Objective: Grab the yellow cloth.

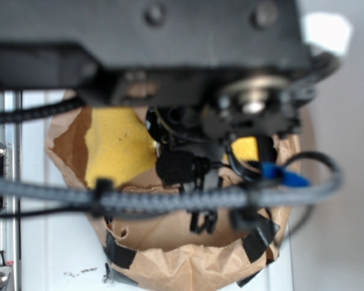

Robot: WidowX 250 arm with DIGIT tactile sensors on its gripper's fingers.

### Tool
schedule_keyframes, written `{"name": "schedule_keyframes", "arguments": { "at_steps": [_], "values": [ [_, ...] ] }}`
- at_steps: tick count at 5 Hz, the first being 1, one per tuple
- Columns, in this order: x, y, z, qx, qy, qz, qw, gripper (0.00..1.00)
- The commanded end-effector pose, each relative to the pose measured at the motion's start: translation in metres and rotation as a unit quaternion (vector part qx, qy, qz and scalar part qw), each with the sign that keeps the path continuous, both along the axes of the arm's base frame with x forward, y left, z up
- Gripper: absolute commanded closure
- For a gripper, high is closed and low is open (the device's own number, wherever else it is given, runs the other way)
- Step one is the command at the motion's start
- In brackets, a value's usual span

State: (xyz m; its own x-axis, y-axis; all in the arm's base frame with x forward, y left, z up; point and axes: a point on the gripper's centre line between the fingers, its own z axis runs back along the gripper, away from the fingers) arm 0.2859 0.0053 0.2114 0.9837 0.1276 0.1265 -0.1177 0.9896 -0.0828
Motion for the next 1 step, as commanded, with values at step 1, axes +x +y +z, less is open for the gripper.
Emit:
{"name": "schedule_keyframes", "arguments": {
  "at_steps": [1],
  "values": [
    [-0.0191,0.0128,0.0590,-0.010,-0.061,0.021,0.998,1.00]
  ]
}}
